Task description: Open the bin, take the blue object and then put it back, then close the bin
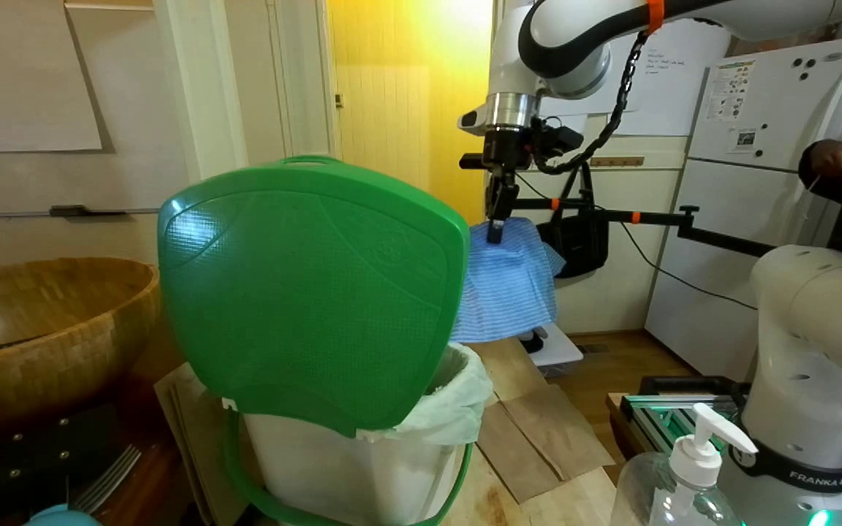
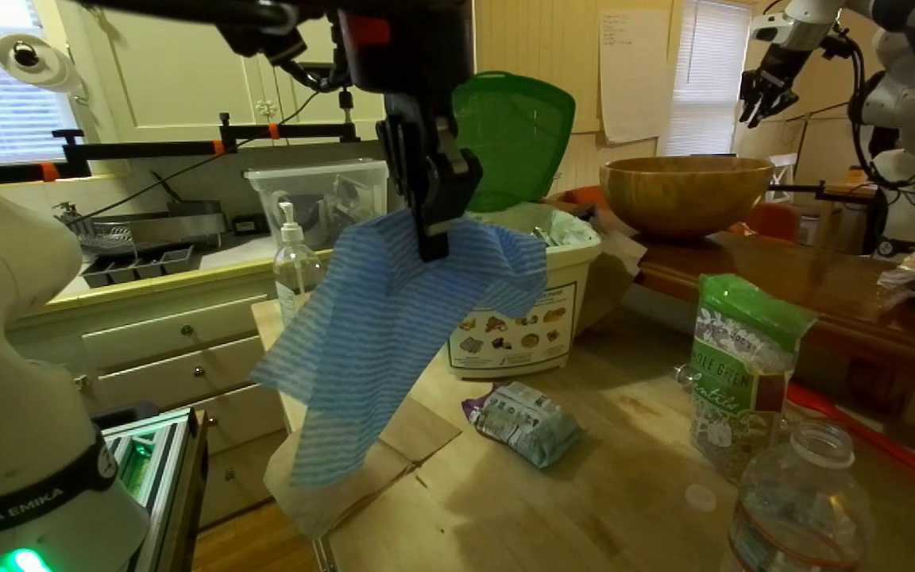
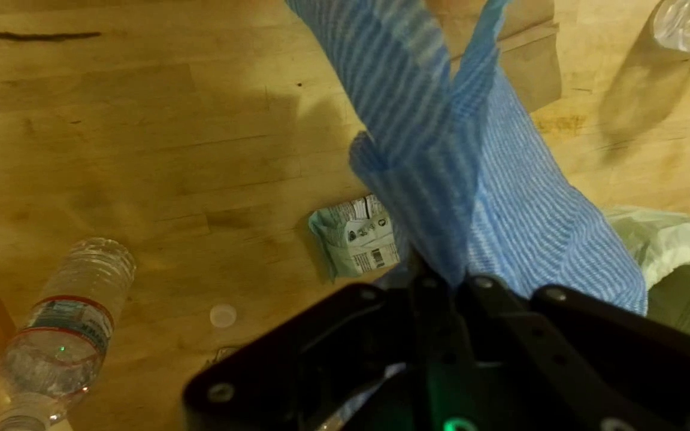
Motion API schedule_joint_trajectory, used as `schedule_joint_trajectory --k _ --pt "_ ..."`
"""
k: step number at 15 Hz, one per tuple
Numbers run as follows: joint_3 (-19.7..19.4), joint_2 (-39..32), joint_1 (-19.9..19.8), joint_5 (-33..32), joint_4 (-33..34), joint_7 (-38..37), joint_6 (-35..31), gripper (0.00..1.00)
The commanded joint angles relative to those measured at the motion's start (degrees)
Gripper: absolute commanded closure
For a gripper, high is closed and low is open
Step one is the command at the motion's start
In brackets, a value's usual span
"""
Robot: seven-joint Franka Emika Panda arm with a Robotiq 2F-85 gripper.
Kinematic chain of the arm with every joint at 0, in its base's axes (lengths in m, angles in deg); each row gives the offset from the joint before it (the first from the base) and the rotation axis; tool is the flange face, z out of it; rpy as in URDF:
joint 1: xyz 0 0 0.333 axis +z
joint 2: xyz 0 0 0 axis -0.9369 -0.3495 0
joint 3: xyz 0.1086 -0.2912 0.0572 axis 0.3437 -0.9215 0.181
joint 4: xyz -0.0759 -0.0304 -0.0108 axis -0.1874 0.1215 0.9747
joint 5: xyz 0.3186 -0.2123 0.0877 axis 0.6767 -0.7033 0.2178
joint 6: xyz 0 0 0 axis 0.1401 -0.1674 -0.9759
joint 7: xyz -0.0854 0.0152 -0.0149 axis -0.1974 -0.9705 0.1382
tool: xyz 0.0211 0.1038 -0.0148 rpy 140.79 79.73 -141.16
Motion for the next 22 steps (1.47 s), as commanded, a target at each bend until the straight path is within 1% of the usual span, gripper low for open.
schedule_joint_trajectory --k 1,3,7,11,14,18,22 --pt "-0.3 1.0 -0.5 -2.4 0.2 -2.4 2.1 0.99" --pt "-0.5 1.3 -0.8 -3.2 0.4 -3.2 2.2 0.99" --pt "-1.0 1.6 -1.0 -2.7 0.0 -4.7 0.4 0.99" --pt "-1.6 0.9 0.2 1.5 -1.5 -5.9 -3.2 0.99" --pt "-1.9 0.1 1.4 6.4 -3.5 -5.6 -8.8 0.99" --pt "-2.5 -1.0 3.5 14.9 -6.0 -4.0 -17.3 0.99" --pt "-2.9 -1.9 5.7 22.8 -8.1 -2.5 -22.9 0.99"
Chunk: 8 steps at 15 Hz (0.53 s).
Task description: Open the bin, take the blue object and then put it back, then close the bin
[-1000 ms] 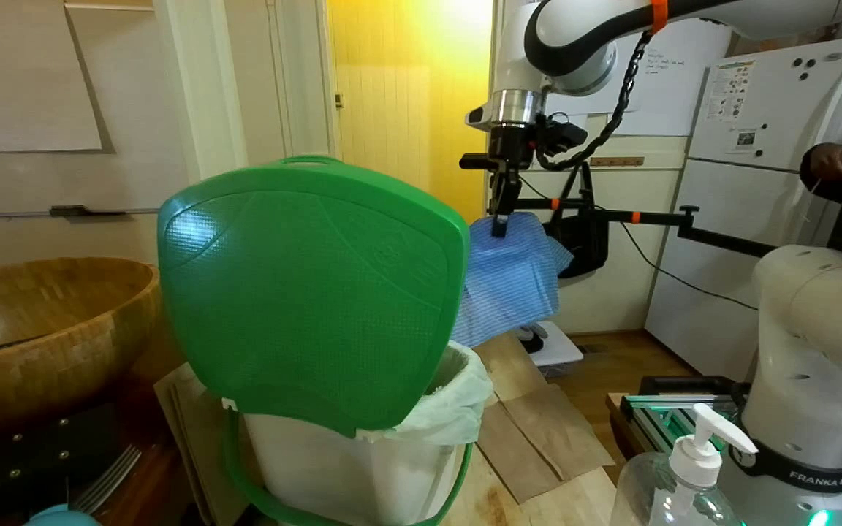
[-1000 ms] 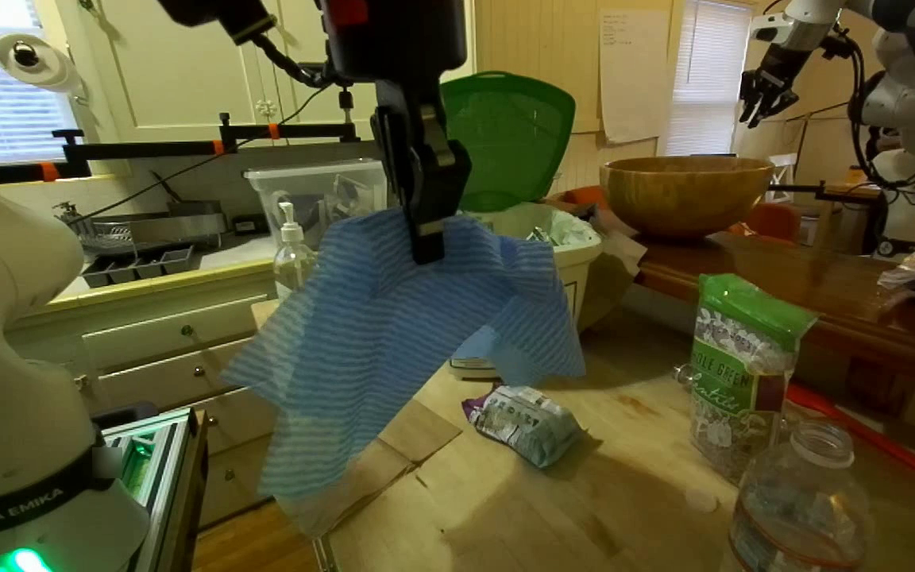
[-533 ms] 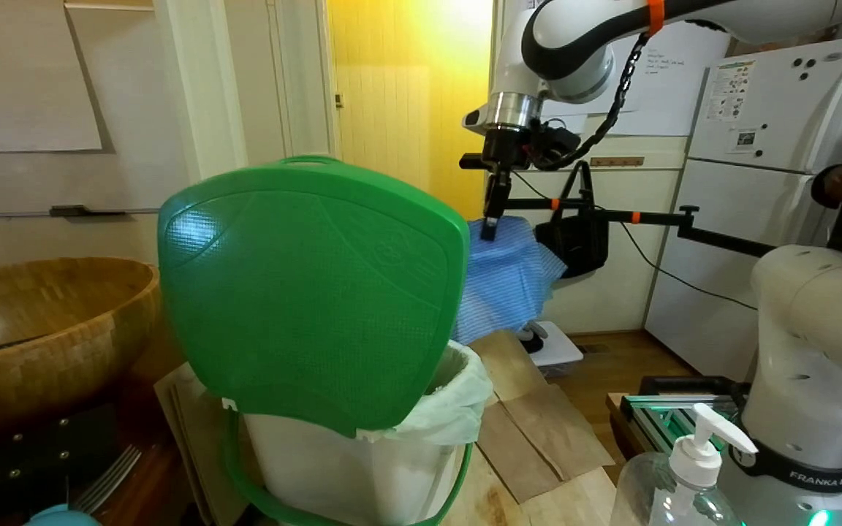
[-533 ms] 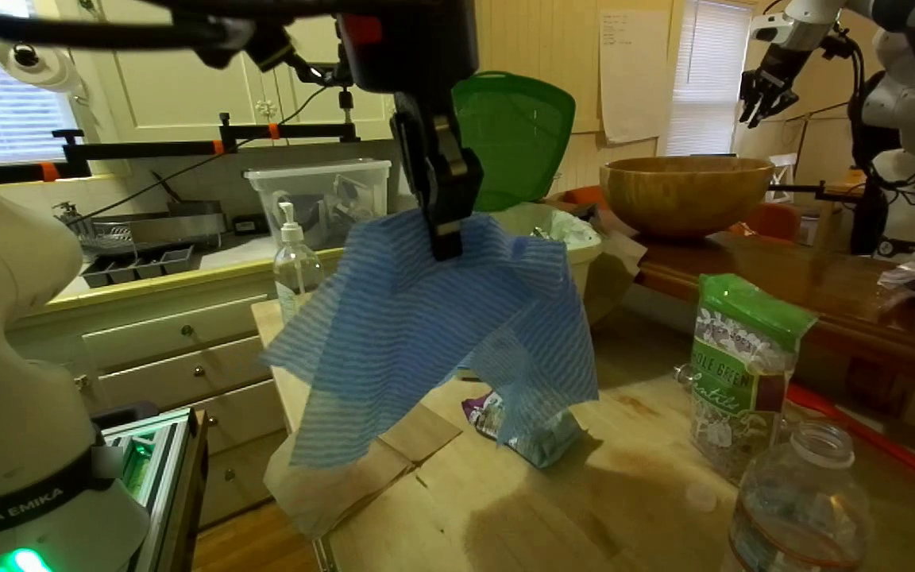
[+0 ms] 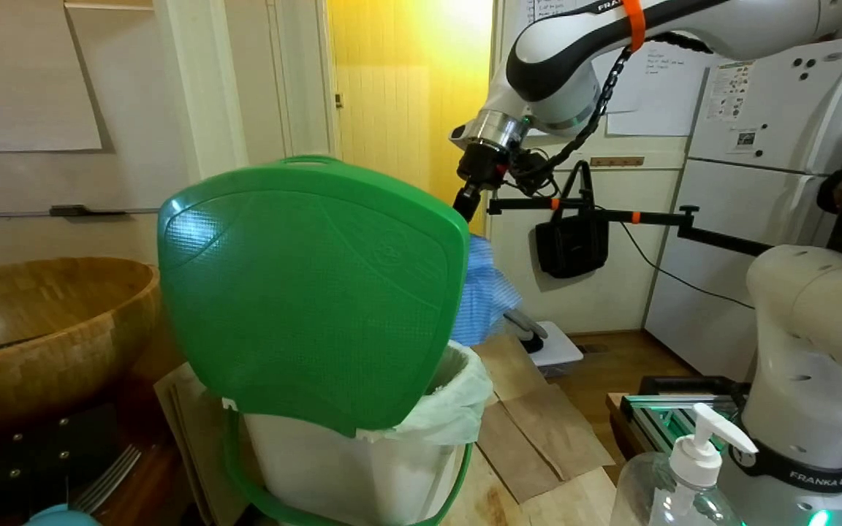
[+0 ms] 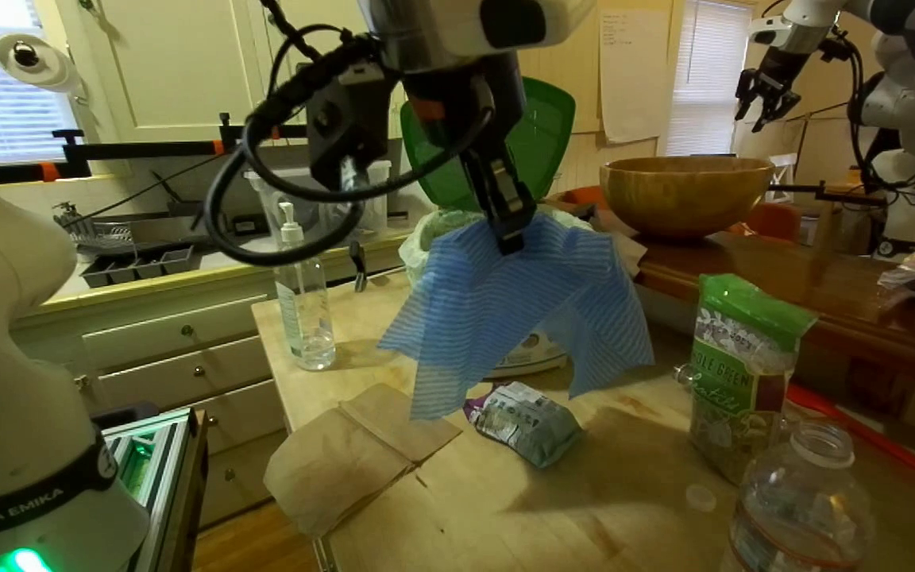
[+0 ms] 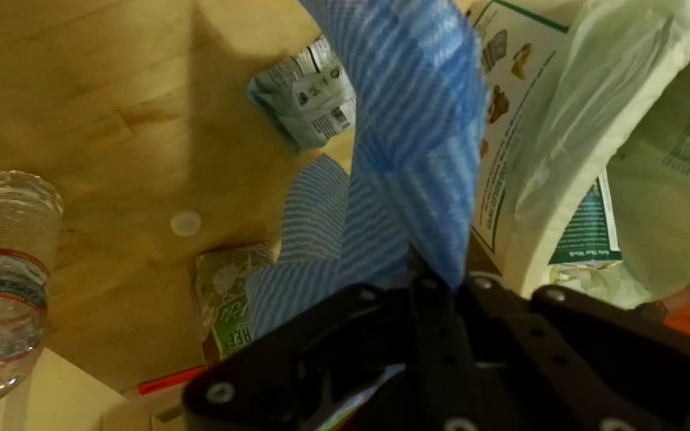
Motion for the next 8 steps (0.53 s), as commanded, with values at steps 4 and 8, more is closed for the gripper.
schedule_joint_trajectory --k 4,8 --pt "-1.1 -1.2 3.2 10.1 -3.8 3.8 -4.6 0.99" --pt "-1.1 -1.5 2.7 12.6 -6.0 6.1 -3.6 0.99"
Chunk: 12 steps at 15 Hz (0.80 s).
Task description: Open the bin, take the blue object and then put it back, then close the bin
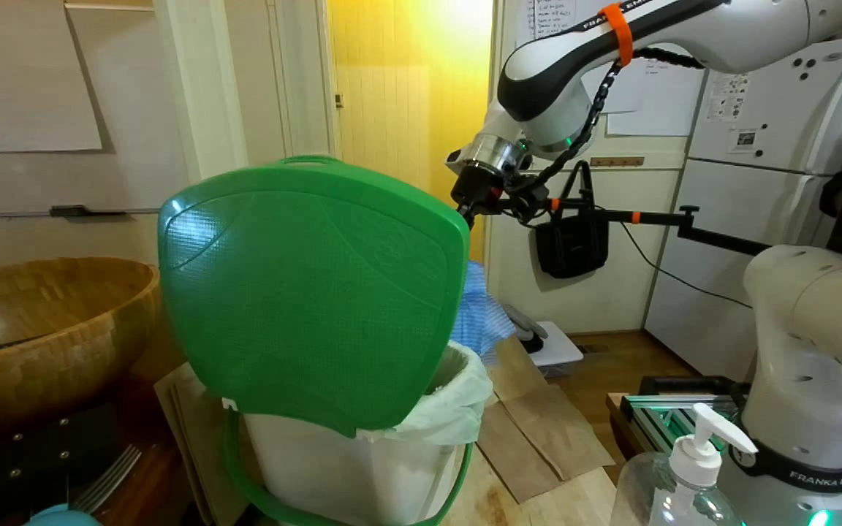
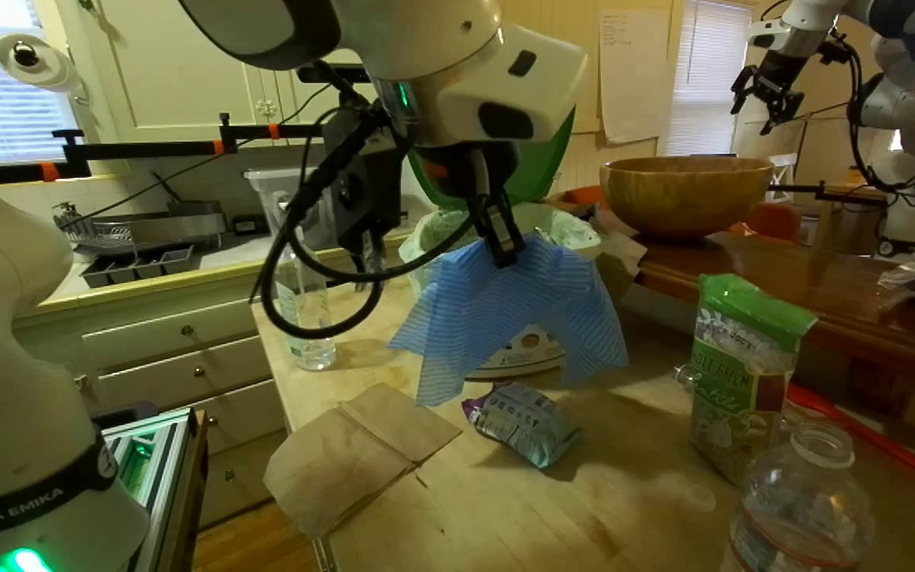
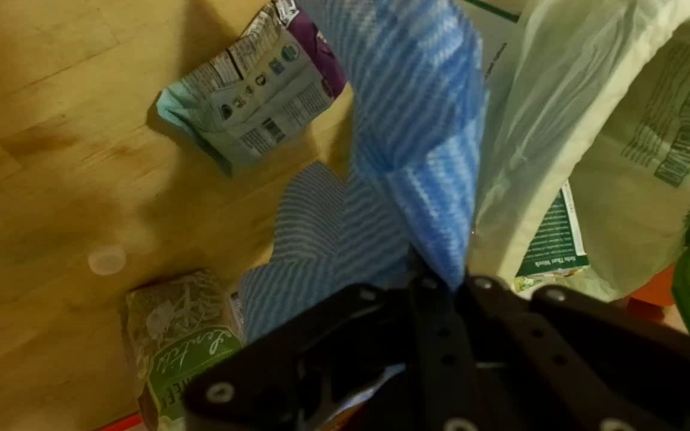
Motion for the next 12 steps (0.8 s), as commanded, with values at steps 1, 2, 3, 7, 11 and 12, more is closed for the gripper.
schedule_joint_trajectory --k 1,2,3,7,11,12 --pt "-0.6 0.0 -0.1 3.0 -2.8 2.8 -0.5 0.99" --pt "-0.7 -0.1 -0.3 3.2 -3.3 3.1 -0.1 0.99" --pt "-0.6 -0.2 -0.7 2.7 -3.6 3.1 0.2 0.99" --pt "-0.3 -0.4 -1.5 1.6 -4.8 3.1 -0.5 0.68" --pt "0.0 -1.0 -1.8 1.0 -4.9 2.8 -0.4 0.38" --pt "0.0 -1.2 -1.8 1.0 -5.0 2.8 -0.4 0.31"
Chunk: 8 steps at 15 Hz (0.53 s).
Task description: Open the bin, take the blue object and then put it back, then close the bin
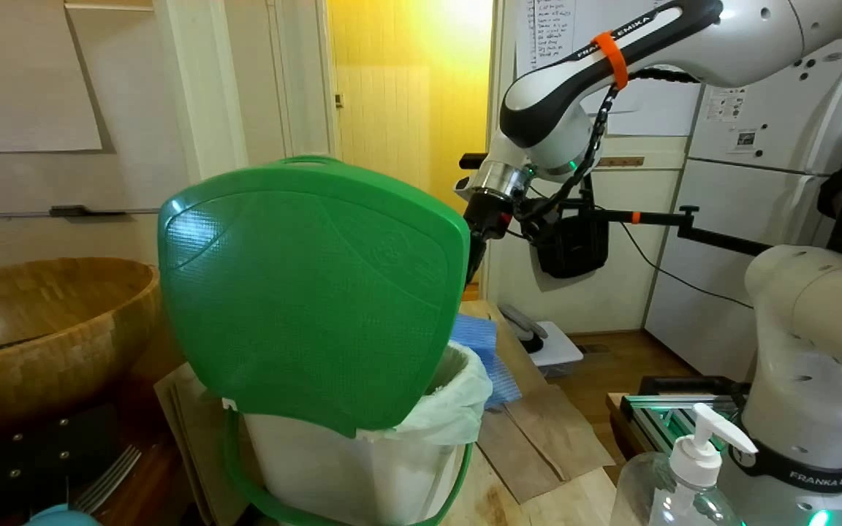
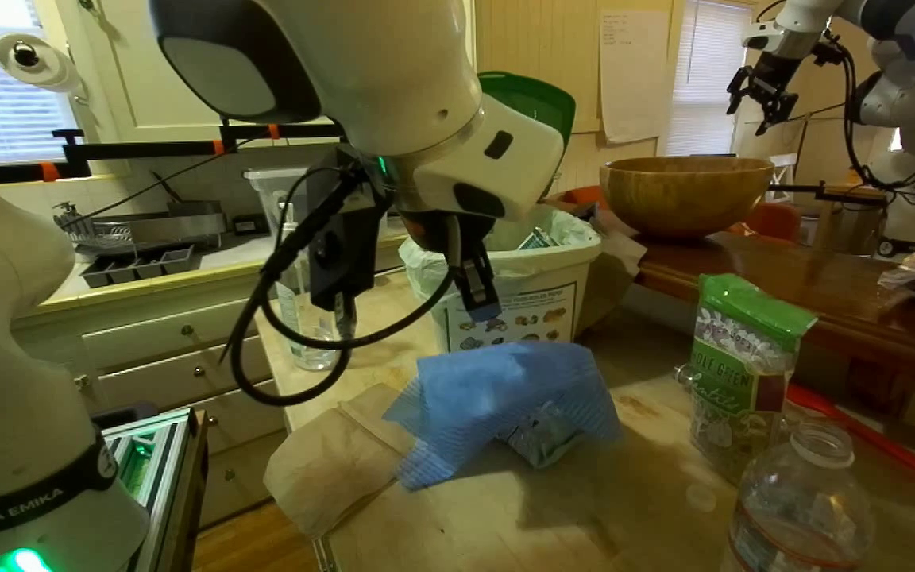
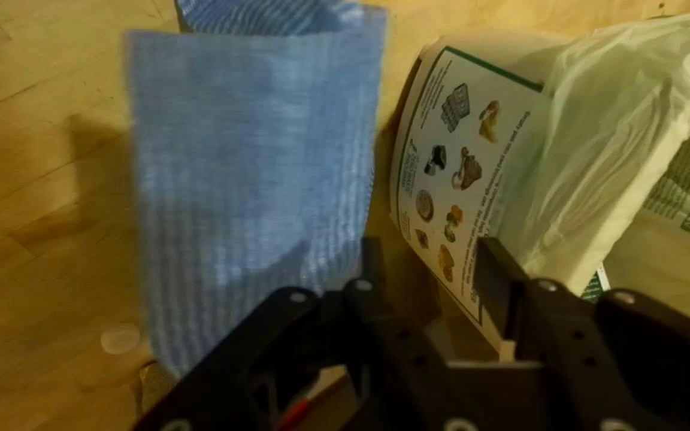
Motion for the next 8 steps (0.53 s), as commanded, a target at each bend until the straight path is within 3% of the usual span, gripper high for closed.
schedule_joint_trajectory --k 1,4,8 --pt "0.5 -0.6 -0.6 -0.3 -0.8 0.6 -0.4 0.22" --pt "0.6 -0.7 -0.7 -0.5 -0.5 0.2 -0.2 0.01" --pt "1.8 -0.2 -1.6 -3.5 0.4 -3.2 0.7 0.0"
